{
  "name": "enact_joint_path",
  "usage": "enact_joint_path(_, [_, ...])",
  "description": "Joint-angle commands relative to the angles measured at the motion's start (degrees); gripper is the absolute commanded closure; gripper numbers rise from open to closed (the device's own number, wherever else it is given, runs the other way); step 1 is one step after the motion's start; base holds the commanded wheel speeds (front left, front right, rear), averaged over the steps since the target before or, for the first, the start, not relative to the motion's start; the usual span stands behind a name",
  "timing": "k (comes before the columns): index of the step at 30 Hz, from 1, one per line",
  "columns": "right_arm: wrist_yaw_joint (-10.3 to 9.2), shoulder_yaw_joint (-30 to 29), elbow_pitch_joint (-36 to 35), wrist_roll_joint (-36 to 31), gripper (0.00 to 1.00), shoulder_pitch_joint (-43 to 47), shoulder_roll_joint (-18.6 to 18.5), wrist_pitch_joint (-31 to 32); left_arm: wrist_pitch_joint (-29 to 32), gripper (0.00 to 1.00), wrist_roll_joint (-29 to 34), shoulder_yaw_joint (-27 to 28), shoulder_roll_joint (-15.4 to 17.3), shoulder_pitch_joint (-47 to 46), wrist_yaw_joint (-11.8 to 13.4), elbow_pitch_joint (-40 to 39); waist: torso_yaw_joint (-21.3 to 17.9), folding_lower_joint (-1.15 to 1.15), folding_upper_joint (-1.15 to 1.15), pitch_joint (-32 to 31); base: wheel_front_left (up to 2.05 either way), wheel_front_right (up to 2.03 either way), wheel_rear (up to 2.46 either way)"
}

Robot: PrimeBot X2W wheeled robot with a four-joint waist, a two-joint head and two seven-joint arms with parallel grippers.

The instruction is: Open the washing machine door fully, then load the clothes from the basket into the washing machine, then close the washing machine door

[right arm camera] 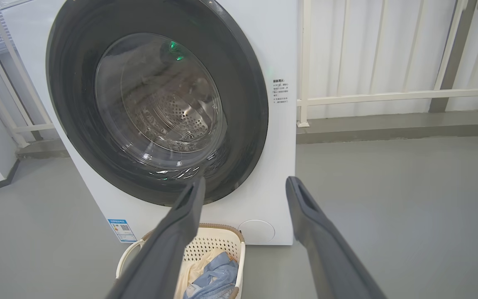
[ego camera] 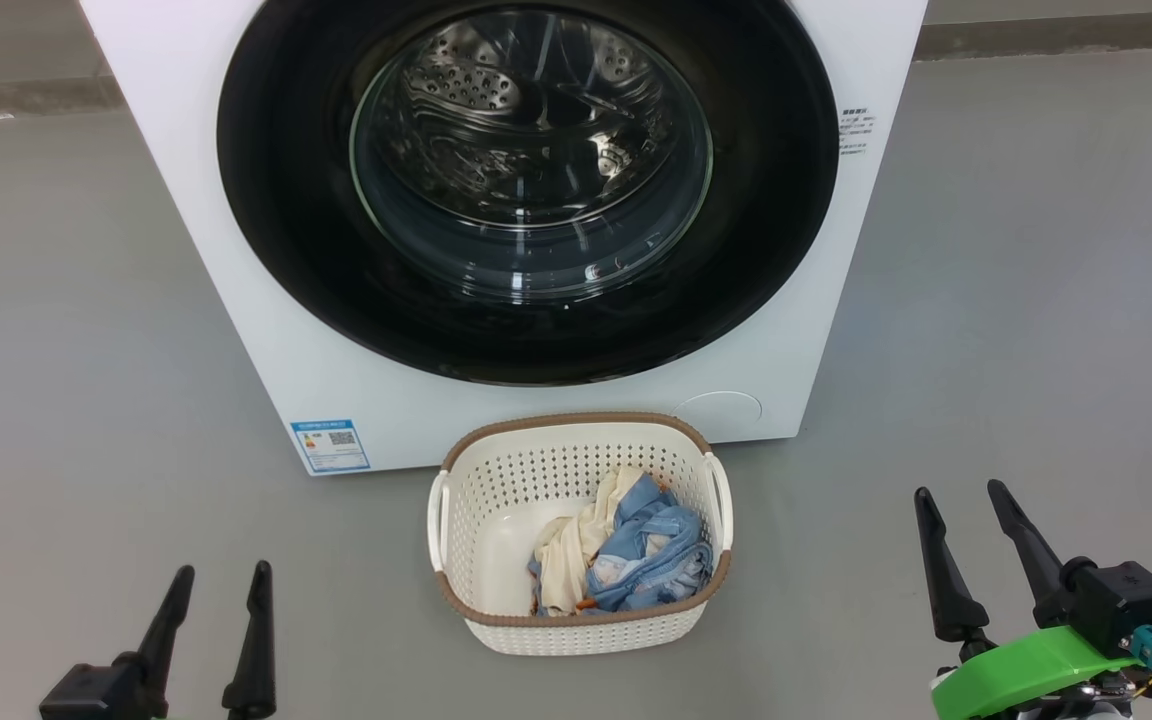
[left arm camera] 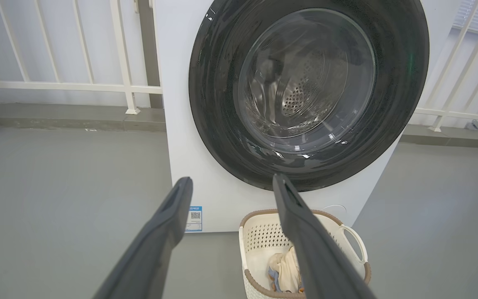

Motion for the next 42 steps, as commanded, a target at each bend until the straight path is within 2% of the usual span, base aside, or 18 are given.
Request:
enact_joint_path(1, [-0.05,1.32,-1.35,-0.44,0.00,-2.01,-0.14,-0.70,-0.70,0.00,0.51,2.19,0.55,-1.13,-0.19,-1.05,0.03,0.00,0.00,0.00,0.00,0.00,0.00])
enact_joint_path(13, [-0.05,0.99,-1.23,-0.53,0.00,-2.04,0.11,-0.70,-0.70,0.00,0.28,3.48,-0.64,-1.04,-0.19,-2.05,0.21,0.00,0.00,0.14,0.00,0.00,0.00])
enact_joint_path(42, [-0.05,0.28,-0.97,-0.58,0.00,-1.87,0.36,-0.70,-0.70,0.00,3.17,4.02,-0.82,-0.83,-0.19,-3.56,0.26,0.00,0.00,0.00,0.07,0.07,-0.14])
